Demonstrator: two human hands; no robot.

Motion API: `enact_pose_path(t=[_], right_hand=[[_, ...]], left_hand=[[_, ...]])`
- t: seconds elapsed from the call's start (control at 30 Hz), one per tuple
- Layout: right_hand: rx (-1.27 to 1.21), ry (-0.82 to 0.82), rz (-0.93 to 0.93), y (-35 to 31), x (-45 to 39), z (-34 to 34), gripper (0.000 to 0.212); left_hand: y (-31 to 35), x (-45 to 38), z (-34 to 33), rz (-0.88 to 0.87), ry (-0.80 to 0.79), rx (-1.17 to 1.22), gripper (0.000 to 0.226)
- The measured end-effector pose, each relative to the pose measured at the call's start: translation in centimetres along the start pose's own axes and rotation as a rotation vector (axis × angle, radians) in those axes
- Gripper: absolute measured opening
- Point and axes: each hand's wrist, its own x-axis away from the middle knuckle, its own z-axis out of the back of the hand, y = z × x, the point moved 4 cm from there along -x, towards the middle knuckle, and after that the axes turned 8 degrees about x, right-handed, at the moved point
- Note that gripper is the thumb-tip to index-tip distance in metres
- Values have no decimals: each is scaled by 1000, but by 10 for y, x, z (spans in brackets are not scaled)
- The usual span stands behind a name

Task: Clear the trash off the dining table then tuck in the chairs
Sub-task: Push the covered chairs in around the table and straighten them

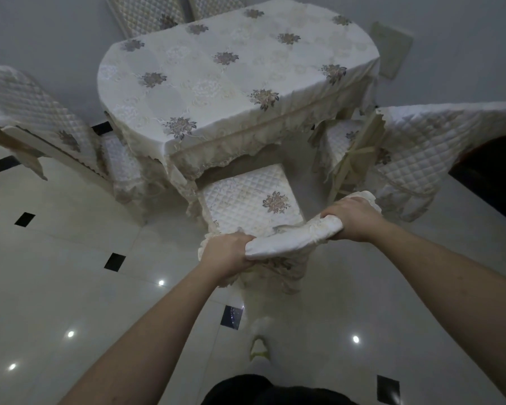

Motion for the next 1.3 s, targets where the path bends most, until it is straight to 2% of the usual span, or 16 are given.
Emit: enact_pose_path(t=[0.17, 0.23, 0.43, 0.57, 0.73, 0.8, 0.9, 1.1, 1.3], right_hand=[[-23, -14, -7, 16, -19, 4, 57], [-34, -13, -5, 21, -25, 3, 55], [-27, 46, 53, 29, -29, 0, 45], [-52, 73, 135, 33, -32, 0, 43], [-81, 28, 189, 42, -31, 8, 45], [-92, 4, 207, 44, -30, 11, 44], [-102, -18, 239, 43, -29, 14, 43], [-96, -39, 270, 47, -40, 17, 41], [-94, -76, 241, 60, -67, 27, 47]], left_hand=[[8, -22, 11, 22, -29, 0, 50], [9, -28, 13, 36, -35, -6, 60], [12, -34, 10, 78, 33, 44, 71], [21, -30, 12, 187, 48, 10, 47], [40, -30, 11, 359, 55, 57, 42], [43, -32, 10, 436, 41, 37, 50], [46, -37, 8, 547, -15, -20, 76], [42, -51, 5, 623, -84, -144, 50], [40, -75, 17, 680, -75, -91, 45]])
